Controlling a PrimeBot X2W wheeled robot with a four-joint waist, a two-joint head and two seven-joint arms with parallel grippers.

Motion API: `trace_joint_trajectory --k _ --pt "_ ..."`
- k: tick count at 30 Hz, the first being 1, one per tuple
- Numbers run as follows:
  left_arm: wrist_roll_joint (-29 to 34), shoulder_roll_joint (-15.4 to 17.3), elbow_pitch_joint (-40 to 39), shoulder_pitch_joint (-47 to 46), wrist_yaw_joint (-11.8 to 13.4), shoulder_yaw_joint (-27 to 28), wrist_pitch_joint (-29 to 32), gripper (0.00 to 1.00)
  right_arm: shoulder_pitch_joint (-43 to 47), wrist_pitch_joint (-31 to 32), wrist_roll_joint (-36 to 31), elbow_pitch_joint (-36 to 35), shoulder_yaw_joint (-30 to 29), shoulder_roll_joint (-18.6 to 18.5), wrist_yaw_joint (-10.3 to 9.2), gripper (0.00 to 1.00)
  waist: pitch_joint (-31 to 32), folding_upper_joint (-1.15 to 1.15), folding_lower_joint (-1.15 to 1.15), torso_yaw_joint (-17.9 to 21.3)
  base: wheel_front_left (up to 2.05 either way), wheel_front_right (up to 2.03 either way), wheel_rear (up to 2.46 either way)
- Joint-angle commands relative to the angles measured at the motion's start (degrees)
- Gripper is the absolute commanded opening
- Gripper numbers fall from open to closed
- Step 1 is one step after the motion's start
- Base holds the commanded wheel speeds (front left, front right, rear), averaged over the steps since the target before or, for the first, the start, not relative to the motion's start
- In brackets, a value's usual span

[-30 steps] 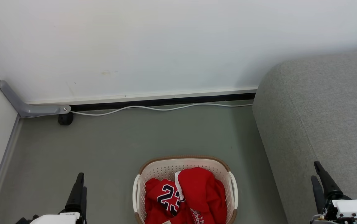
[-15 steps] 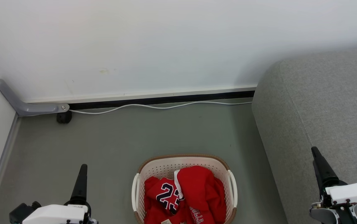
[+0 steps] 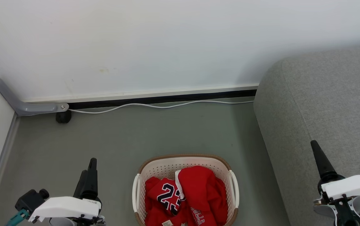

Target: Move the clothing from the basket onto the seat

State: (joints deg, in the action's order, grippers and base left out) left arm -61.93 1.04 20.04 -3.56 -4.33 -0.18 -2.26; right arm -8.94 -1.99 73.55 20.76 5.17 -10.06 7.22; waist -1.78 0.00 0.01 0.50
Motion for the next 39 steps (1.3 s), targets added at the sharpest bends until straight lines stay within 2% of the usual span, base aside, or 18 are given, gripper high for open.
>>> trace_joint_trajectory --k 1,25,39 --pt "2.55 0.81 -1.94 -3.63 0.61 0.20 -0.91 1.00 -3.09 -1.18 -2.40 -1.20 1.11 -1.89 0.21 1.00 -0.05 0.00 0.00 0.04 0.00 0.00 0.00" --pt "23.99 1.16 -1.45 -5.40 5.87 -2.16 -4.95 1.00 -7.10 -5.21 -17.48 0.49 7.39 -6.19 0.23 1.00 -0.81 0.00 0.00 0.29 0.00 0.00 0.00" --pt "34.12 1.36 -1.67 -6.99 8.08 -3.36 -7.30 1.00 -9.61 -7.56 -24.41 0.88 10.15 -8.60 0.24 1.00 -1.50 0.00 0.00 0.48 0.00 0.00 0.00"
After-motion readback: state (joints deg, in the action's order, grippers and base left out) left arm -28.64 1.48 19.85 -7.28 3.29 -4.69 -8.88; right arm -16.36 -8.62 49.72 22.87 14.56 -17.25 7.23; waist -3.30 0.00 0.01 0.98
